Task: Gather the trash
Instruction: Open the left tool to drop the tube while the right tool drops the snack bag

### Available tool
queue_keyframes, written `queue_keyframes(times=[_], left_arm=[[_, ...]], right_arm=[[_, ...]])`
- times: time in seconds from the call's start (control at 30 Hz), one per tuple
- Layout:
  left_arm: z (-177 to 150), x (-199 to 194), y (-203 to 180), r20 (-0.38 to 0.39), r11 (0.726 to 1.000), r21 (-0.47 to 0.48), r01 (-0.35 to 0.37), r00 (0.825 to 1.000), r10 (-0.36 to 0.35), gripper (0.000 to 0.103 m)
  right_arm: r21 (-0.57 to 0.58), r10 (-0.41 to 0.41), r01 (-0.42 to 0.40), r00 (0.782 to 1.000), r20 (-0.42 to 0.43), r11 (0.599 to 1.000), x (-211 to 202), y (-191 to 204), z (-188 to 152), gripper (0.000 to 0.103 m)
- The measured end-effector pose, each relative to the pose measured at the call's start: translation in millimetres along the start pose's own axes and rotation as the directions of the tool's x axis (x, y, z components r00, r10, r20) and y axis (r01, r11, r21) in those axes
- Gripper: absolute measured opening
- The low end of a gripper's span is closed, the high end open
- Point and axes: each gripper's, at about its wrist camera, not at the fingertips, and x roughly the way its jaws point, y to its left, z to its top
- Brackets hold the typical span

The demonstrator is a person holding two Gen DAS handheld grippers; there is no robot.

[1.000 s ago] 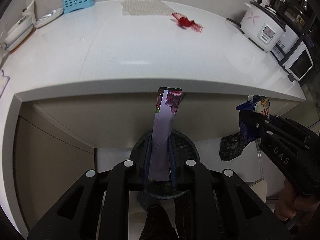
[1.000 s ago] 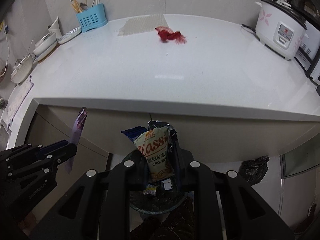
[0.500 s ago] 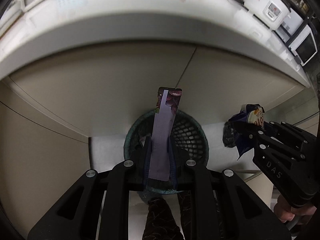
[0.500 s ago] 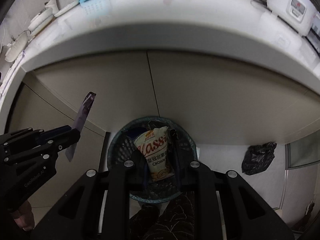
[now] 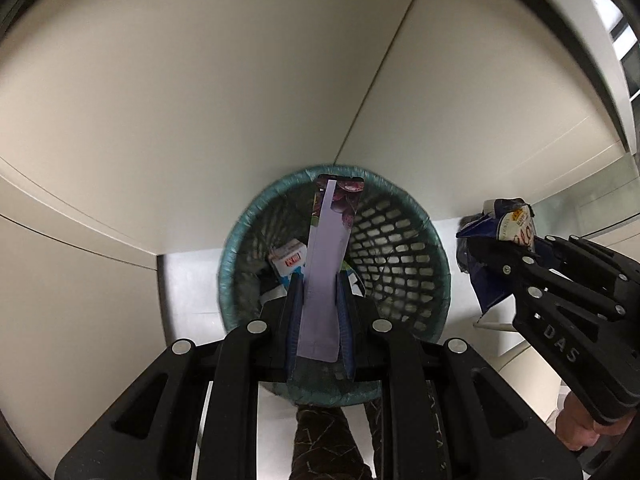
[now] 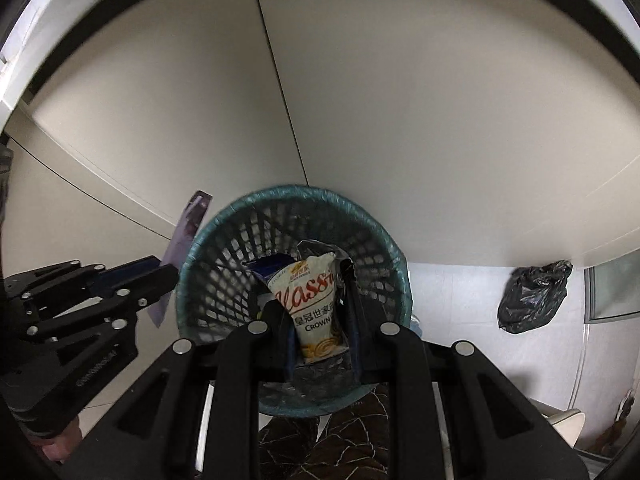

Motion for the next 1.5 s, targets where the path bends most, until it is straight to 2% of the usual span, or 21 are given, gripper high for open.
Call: queue_keyframes(times=[0.23, 0.6, 0.7, 0.77, 1.0, 1.07, 1.27, 1.37, 1.5], left_arm=[[-5.3, 41.3, -1.1, -0.044, 1.0, 0.008, -0.005, 0.999, 0.006, 0.016], [-9.4, 53.5, -0.1, -0.045, 1.0, 0.005, 0.018, 0.999, -0.018, 0.02], [-10.4, 51.0, 0.5, -0.032, 1.0, 0.012, 0.01, 0.999, -0.01, 0.03], [-11.9, 48.5, 3.5, -0.018, 1.0, 0.0, 0.001, 1.0, -0.001, 0.049], [-14.4, 35.5, 19.5, 0.03, 0.999, -0.036, -0.025, 0.999, 0.026, 0.075], [-15.0, 31.7, 25.5, 0.037, 0.998, -0.049, -0.042, 0.998, 0.043, 0.086], [-19.3, 28.6, 39.1, 0.032, 0.994, -0.077, -0.074, 0.997, 0.077, 0.096], [-22.2, 29.8, 45.7, 0.026, 0.992, -0.091, -0.085, 0.996, 0.088, 0.096], [-25.5, 30.5, 52.6, 0.017, 0.989, -0.109, -0.099, 0.995, 0.101, 0.096]], right_arm=[[0.015, -0.008, 0.008, 0.999, -0.032, 1.0, 21.4, -10.4, -7.7, 0.018], [0.033, -0.005, 0.007, 0.999, -0.044, 0.999, 30.3, -14.3, -2.7, 0.018], [0.034, -0.001, 0.003, 0.999, -0.046, 0.999, 31.4, -14.5, -2.8, 0.018], [0.03, -0.001, 0.003, 0.999, -0.051, 1.0, 33.7, -14.2, -2.9, 0.019], [0.014, 0.021, -0.021, 0.998, -0.057, 1.0, 43.9, -4.2, -0.1, 0.019], [0.005, 0.029, -0.029, 0.998, -0.061, 1.0, 47.8, 0.3, 0.9, 0.019], [-0.006, 0.064, -0.065, 0.996, -0.069, 0.998, 60.6, 14.5, 2.1, 0.02], [-0.017, 0.074, -0.076, 0.995, -0.07, 0.997, 65.6, 20.3, 2.8, 0.026], [-0.036, 0.083, -0.086, 0.993, -0.079, 0.996, 70.4, 26.3, -1.8, 0.028]])
